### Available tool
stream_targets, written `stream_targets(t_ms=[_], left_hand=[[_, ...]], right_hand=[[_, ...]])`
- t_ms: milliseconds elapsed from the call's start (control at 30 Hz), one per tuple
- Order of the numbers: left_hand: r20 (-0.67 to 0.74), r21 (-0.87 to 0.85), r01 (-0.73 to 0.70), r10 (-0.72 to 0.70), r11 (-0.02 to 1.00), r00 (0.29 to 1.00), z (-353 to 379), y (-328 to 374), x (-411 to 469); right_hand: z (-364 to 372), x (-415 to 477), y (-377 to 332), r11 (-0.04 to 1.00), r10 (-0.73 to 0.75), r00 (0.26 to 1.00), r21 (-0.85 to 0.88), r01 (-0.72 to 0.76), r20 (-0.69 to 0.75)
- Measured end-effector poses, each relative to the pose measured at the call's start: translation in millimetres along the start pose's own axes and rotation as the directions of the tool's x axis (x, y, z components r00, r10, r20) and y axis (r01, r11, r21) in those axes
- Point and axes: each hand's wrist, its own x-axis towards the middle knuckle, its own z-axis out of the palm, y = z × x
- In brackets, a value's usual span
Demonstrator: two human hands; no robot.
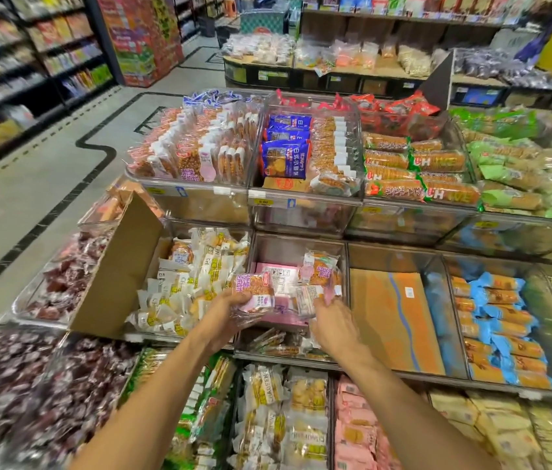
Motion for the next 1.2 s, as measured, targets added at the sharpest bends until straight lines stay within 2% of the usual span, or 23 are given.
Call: stream_targets(t_ms=[67,200,300,400,467,567,633,700,733,800,833,933,1000,1033,1133,1200], left_hand=[[0.001,0.013,-0.006,0.006,1.000,1.000,-1,-1,-2],[-0.042,-0.024,0.009,-0.010,1.000,0.999,-3,-5,1],[-0.062,-0.023,0.028,-0.029,0.999,0.998,-4,-7,4],[-0.075,-0.036,0.034,-0.036,0.999,0.997,-6,-8,5],[-0.069,-0.044,0.025,-0.028,0.999,0.997,-5,-7,4],[-0.064,-0.062,0.014,-0.018,0.998,0.998,-4,-9,4],[-0.067,-0.064,0.007,-0.011,0.998,0.998,-5,-11,6],[-0.068,-0.074,-0.002,-0.003,0.997,0.998,-5,-14,8],[-0.065,-0.076,-0.005,0.000,0.997,0.998,-5,-15,8],[-0.056,-0.083,-0.012,0.007,0.996,0.998,-5,-17,8],[-0.052,-0.090,-0.017,0.012,0.996,0.999,-5,-18,9],[-0.048,-0.095,-0.023,0.018,0.995,0.999,-5,-20,10],[-0.055,-0.092,-0.029,0.024,0.995,0.998,-4,-20,9],[-0.059,-0.089,-0.030,0.025,0.996,0.998,-4,-21,9],[-0.078,-0.081,-0.026,0.020,0.996,0.997,-5,-21,9],[-0.105,-0.078,-0.019,0.010,0.997,0.994,-5,-23,10]], right_hand=[[5,8,-4,0.999,0.006,1.000,0.050,-0.004,-0.028],[12,22,-14,0.997,0.058,0.996,0.054,-0.061,0.062],[19,28,-23,0.988,0.137,0.987,-0.087,-0.130,0.079],[21,37,-30,0.973,0.161,0.987,-0.173,-0.155,0.022],[18,43,-34,0.980,0.164,0.986,-0.117,-0.162,0.012],[13,45,-30,0.969,0.181,0.982,0.180,-0.169,-0.054],[4,41,-28,0.876,0.222,0.971,0.455,-0.157,-0.092],[-1,41,-26,0.695,0.333,0.941,0.691,-0.199,-0.064],[-1,43,-25,0.575,0.392,0.920,0.781,-0.244,-0.002],[-2,48,-25,0.358,0.433,0.885,0.868,-0.344,0.173],[-2,51,-26,0.310,0.433,0.872,0.871,-0.381,0.227],[3,55,-33,0.253,0.434,0.849,0.864,-0.435,0.300],[9,58,-37,0.260,0.413,0.846,0.846,-0.465,0.338],[13,59,-38,0.304,0.415,0.843,0.821,-0.483,0.342],[18,57,-38,0.582,0.444,0.870,0.669,-0.462,0.215],[18,56,-36,0.749,0.388,0.919,0.558,-0.358,0.069]])
